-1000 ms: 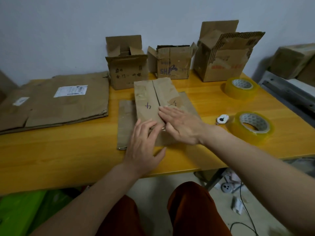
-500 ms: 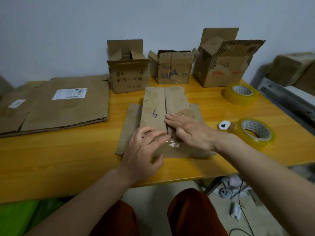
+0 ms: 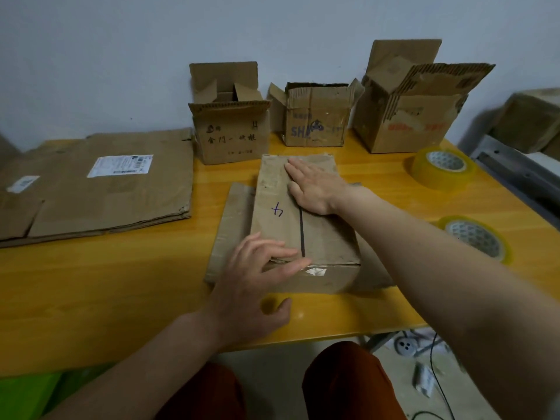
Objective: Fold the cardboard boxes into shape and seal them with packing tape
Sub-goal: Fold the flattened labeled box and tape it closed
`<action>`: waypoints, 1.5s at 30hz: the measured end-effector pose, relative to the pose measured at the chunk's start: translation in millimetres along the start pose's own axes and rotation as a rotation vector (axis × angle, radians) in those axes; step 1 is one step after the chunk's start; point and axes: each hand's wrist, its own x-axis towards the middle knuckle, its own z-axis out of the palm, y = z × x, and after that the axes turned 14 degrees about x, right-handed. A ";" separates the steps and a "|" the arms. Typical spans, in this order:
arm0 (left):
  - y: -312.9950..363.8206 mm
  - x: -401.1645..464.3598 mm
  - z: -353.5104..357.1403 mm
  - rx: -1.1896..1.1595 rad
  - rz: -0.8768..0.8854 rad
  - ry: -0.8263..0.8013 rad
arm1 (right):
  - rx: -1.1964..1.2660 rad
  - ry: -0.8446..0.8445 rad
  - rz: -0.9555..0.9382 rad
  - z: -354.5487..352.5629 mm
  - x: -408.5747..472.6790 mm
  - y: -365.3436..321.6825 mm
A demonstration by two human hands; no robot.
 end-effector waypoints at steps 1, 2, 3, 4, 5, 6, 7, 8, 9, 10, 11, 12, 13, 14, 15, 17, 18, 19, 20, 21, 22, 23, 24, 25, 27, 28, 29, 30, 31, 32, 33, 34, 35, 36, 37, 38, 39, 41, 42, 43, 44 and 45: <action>0.3 -0.4 1.0 -0.005 -0.009 0.014 | 0.000 0.008 0.008 -0.7 6.2 1.4; 0.4 -1.0 2.3 -0.011 -0.017 0.028 | 0.006 0.017 0.014 -1.4 11.9 2.5; 0.6 -2.1 3.4 -0.018 -0.026 0.044 | 0.012 0.031 0.020 -2.0 17.2 3.2; 0.9 -2.4 4.6 -0.030 -0.039 0.062 | 0.011 0.055 0.023 -2.9 22.1 3.7; 1.4 -2.5 5.6 -0.048 -0.056 0.080 | 0.003 0.089 0.024 -3.9 26.6 4.0; 2.3 -1.9 6.4 -0.072 -0.079 0.105 | -0.009 0.127 0.022 -4.9 30.8 4.4; 4.0 -0.4 7.1 -0.101 -0.110 0.140 | -0.014 0.158 0.020 -5.9 34.5 4.9; 6.1 2.0 7.7 -0.133 -0.151 0.181 | -0.008 0.177 0.022 -7.1 37.8 5.4; 8.5 4.6 8.7 -0.164 -0.195 0.219 | 0.003 0.184 0.027 -7.9 40.7 5.8; 11.5 6.5 10.2 -0.183 -0.236 0.250 | 0.015 0.187 0.031 -8.4 43.0 6.3; 13.9 8.1 12.3 -0.183 -0.269 0.270 | 0.026 0.193 0.037 -8.9 45.2 6.2; 15.6 8.9 15.0 -0.165 -0.290 0.282 | 0.036 0.200 0.045 -9.3 46.8 5.6; 16.5 8.8 17.4 -0.137 -0.300 0.291 | 0.041 0.207 0.053 -8.9 48.1 4.6; 16.8 8.8 19.4 -0.112 -0.300 0.300 | 0.035 0.217 0.060 -8.1 49.1 3.8; 16.2 8.8 20.9 -0.093 -0.297 0.311 | 0.021 0.227 0.068 -7.6 49.6 3.0; 14.6 9.5 22.8 -0.066 -0.294 0.321 | -0.021 0.212 0.091 -8.3 48.3 0.6; 14.5 9.4 23.7 -0.055 -0.296 0.319 | -0.046 0.191 0.106 -9.0 46.1 -0.8; 14.5 9.2 24.8 -0.040 -0.300 0.315 | -0.074 0.169 0.121 -9.2 43.2 -2.0; 14.9 8.7 26.1 -0.021 -0.306 0.307 | -0.102 0.149 0.131 -8.5 39.4 -2.8; 15.5 8.4 27.2 -0.006 -0.320 0.296 | -0.122 0.129 0.132 -6.8 34.3 -3.8; 16.0 8.9 27.9 -0.001 -0.345 0.278 | -0.125 0.105 0.120 -4.3 27.2 -5.3; 16.4 10.5 28.1 -0.005 -0.376 0.255 | -0.112 0.075 0.094 -1.1 18.2 -6.9; 16.9 12.8 27.9 -0.013 -0.403 0.233 | -0.092 0.043 0.060 2.1 6.6 -8.5; 17.6 15.3 27.6 -0.018 -0.421 0.220 | -0.076 0.013 0.024 5.1 -6.9 -10.1; 19.7 19.8 27.7 -0.020 -0.439 0.219 | -0.069 -0.038 -0.036 9.5 -39.4 -13.5; 20.9 21.5 28.0 -0.024 -0.445 0.225 | -0.062 -0.062 -0.062 11.2 -57.5 -15.2; 21.7 22.7 28.3 -0.035 -0.451 0.233 | -0.047 -0.083 -0.089 12.9 -75.6 -17.1; 21.9 23.3 28.8 -0.052 -0.457 0.240 | -0.032 -0.096 -0.116 14.1 -92.9 -18.7; 21.7 23.3 28.9 -0.066 -0.460 0.245 | -0.035 -0.095 -0.148 15.3 -108.0 -19.6; 22.1 23.2 28.9 -0.071 -0.462 0.247 | -0.064 -0.073 -0.188 16.4 -119.4 -19.7; 23.0 23.3 28.5 -0.069 -0.469 0.242 | -0.107 -0.037 -0.230 17.5 -126.7 -19.0; 24.5 23.6 27.8 -0.068 -0.484 0.229 | -0.139 -0.001 -0.262 18.7 -131.7 -18.2; 26.4 24.2 26.7 -0.066 -0.506 0.212 | -0.151 0.030 -0.275 19.7 -134.8 -18.2; 27.8 24.7 25.6 -0.062 -0.528 0.197 | -0.152 0.056 -0.276 21.1 -136.3 -19.1; 28.3 24.5 24.2 -0.059 -0.539 0.186 | -0.151 0.081 -0.267 23.0 -136.8 -20.2; 27.9 23.7 22.6 -0.065 -0.530 0.184 | -0.153 0.107 -0.244 25.7 -137.3 -21.1; 26.3 22.3 21.0 -0.082 -0.500 0.187 | -0.148 0.138 -0.207 28.6 -137.6 -21.2; 21.4 18.8 15.5 -0.117 -0.412 0.184 | -0.052 0.199 -0.114 32.0 -138.6 -20.1; 19.3 17.5 12.1 -0.120 -0.380 0.172 | 0.040 0.219 -0.075 32.5 -139.4 -19.7; 17.6 16.8 8.7 -0.111 -0.360 0.156 | 0.138 0.228 -0.052 32.5 -139.8 -19.4; 16.9 16.8 5.7 -0.094 -0.353 0.136 | 0.226 0.230 -0.047 32.1 -140.5 -19.1; 17.9 17.4 3.5 -0.068 -0.353 0.115 | 0.299 0.231 -0.053 31.4 -141.7 -18.6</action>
